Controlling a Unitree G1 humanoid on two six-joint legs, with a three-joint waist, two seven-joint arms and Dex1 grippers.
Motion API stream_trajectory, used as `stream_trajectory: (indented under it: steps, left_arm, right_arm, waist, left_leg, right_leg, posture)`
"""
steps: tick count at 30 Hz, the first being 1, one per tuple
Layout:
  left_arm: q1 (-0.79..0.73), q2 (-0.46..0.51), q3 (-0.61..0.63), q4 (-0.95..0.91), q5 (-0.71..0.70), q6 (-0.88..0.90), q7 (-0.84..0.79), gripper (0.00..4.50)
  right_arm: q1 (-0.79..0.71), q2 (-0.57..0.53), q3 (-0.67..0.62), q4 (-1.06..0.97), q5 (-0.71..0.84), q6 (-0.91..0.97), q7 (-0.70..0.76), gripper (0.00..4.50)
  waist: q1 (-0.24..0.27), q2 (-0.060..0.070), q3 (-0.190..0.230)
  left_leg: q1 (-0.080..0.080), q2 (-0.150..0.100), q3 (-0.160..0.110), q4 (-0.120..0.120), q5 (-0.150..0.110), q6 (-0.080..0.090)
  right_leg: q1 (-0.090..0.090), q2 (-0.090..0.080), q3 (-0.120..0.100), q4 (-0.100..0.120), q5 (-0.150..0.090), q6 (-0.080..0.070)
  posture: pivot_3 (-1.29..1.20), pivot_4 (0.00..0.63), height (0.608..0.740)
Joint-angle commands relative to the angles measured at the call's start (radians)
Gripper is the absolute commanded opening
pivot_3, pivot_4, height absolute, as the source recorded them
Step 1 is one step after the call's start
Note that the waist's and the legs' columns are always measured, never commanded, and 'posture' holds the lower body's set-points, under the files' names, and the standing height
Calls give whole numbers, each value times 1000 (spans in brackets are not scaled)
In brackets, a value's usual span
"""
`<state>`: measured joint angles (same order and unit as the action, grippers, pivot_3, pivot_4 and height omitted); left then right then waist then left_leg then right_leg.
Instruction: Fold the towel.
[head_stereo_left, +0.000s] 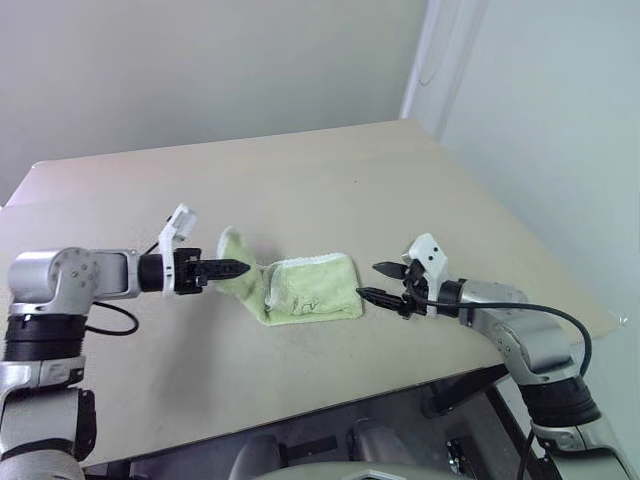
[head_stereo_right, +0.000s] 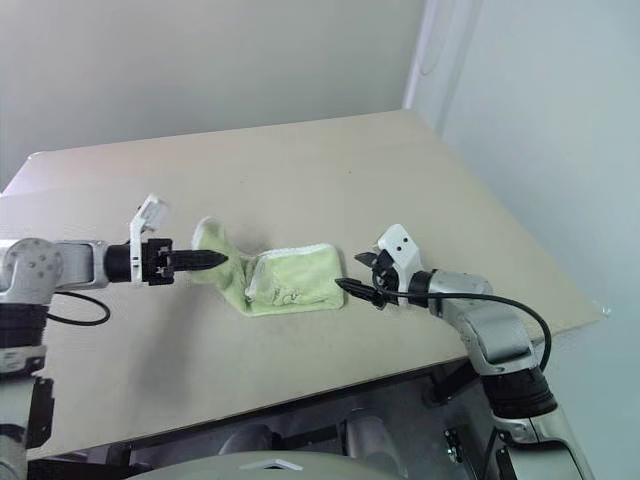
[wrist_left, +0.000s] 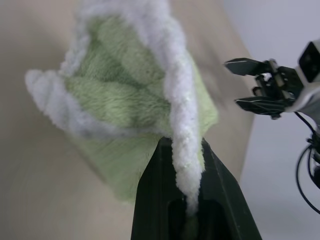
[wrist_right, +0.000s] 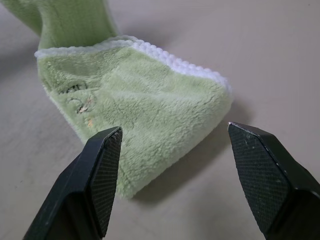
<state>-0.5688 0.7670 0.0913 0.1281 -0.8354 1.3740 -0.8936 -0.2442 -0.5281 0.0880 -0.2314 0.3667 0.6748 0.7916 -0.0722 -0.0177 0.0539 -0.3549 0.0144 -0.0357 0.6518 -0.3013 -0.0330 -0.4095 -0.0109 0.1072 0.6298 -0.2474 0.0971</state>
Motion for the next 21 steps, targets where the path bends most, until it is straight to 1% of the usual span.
stream_trajectory:
  steps: [1,5,7,8,11,14,19,21]
  left_arm:
    - [-83,-32,-71,24,13,-6,-50,17]
    - [-156,-87,-155,68,45,-38,-91,17]
    - [-182,-115,-243,81,105,-110,-127,17]
    - [-199,-138,-268,106,126,-135,-135,17]
    - [-234,-201,-302,180,168,-182,-153,17]
    - [-226,-243,-357,198,232,-246,-158,17]
    - [-202,-288,-353,180,242,-246,-171,17]
    - [-201,-306,-348,185,247,-248,-164,526]
  right_arm:
    - [9,-4,-24,-53,19,1,-14,3534]
    - [21,-2,-25,-60,17,4,-34,3534]
    - [32,-6,-36,-70,20,9,-46,3534]
    - [39,-9,-43,-76,23,11,-50,3534]
    - [52,-11,-53,-87,26,19,-65,3534]
    - [59,-10,-57,-96,27,25,-78,3534]
    - [75,-10,-61,-110,29,36,-94,3534]
    - [78,-9,-59,-110,29,37,-97,3534]
  waist:
    - [2,0,0]
    - [3,0,0]
    - [3,0,0]
    - [4,0,0]
    - [3,0,0]
    - [2,0,0]
    - [3,0,0]
    - [4,0,0]
  left_leg:
    - [0,0,0,0,0,0]
    - [0,0,0,1,0,0]
    - [-1,0,0,1,0,0]
    - [-1,0,0,1,0,0]
    - [-1,0,0,1,0,0]
    - [0,0,0,1,0,0]
    - [-1,0,0,1,0,0]
    - [-1,0,0,1,0,0]
  right_leg:
    - [0,0,0,0,0,0]
    - [1,0,0,0,0,0]
    - [1,0,0,0,0,0]
    - [1,0,0,0,0,0]
    - [1,0,0,0,0,0]
    - [0,0,0,0,0,0]
    - [0,0,1,0,0,0]
    - [0,0,1,0,0,0]
  posture:
    - [0,0,740]
    - [0,0,740]
    - [0,0,740]
    - [0,0,740]
    - [0,0,740]
    - [0,0,740]
    - [0,0,740]
    - [0,0,740]
